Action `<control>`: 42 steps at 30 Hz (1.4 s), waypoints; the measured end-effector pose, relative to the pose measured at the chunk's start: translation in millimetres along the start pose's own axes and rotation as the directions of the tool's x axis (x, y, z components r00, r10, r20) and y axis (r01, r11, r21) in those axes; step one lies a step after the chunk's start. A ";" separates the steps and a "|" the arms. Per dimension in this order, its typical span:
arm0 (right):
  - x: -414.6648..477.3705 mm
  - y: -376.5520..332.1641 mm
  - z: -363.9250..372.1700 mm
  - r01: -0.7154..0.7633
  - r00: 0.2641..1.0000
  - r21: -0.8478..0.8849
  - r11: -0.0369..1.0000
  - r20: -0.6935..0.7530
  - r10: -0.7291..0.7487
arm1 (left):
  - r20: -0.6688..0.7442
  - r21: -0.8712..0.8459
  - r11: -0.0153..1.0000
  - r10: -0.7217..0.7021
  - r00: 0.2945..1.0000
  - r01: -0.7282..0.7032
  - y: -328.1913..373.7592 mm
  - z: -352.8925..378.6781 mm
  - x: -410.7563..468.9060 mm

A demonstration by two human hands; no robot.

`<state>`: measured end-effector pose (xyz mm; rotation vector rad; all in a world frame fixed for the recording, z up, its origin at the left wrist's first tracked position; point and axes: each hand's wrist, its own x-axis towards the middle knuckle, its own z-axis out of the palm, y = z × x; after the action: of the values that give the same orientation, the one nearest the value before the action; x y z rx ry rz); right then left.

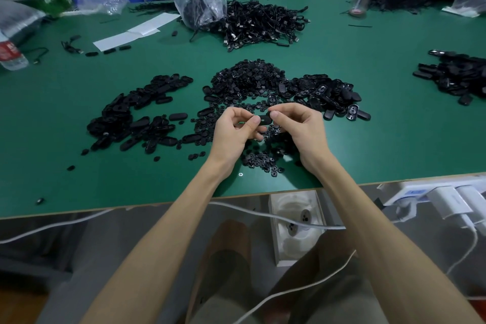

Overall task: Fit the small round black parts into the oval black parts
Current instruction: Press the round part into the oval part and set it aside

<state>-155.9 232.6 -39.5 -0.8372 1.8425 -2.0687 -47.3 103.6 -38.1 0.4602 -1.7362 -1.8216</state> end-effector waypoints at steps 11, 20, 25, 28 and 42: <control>-3.7 -3.5 6.2 0.038 0.999 -0.159 0.987 -0.003 -0.039 | -0.035 -0.008 1.000 -0.003 0.999 0.003 -2.9 -0.2 2.9; -7.6 -11.2 9.8 0.098 0.995 -0.328 0.940 0.007 -0.101 | -0.035 0.005 1.000 -0.031 0.999 0.031 0.2 1.0 0.8; -8.3 -14.6 11.0 0.089 0.996 -0.377 0.922 0.011 -0.092 | -0.016 0.006 0.999 -0.038 0.999 0.038 1.5 0.9 -0.2; -8.8 -15.2 11.5 0.093 0.995 -0.414 0.905 0.016 -0.094 | -0.010 0.002 0.999 -0.035 0.999 0.035 1.8 -0.2 -0.3; -12.7 -20.7 14.4 0.148 0.989 -0.425 0.893 0.088 -0.121 | -0.037 0.014 1.000 -0.023 0.999 0.024 1.5 -2.3 1.1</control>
<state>-133.7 231.1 -22.2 -1.1470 2.3097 -1.7003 -46.5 101.2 -36.7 0.5194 -1.7266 -1.8068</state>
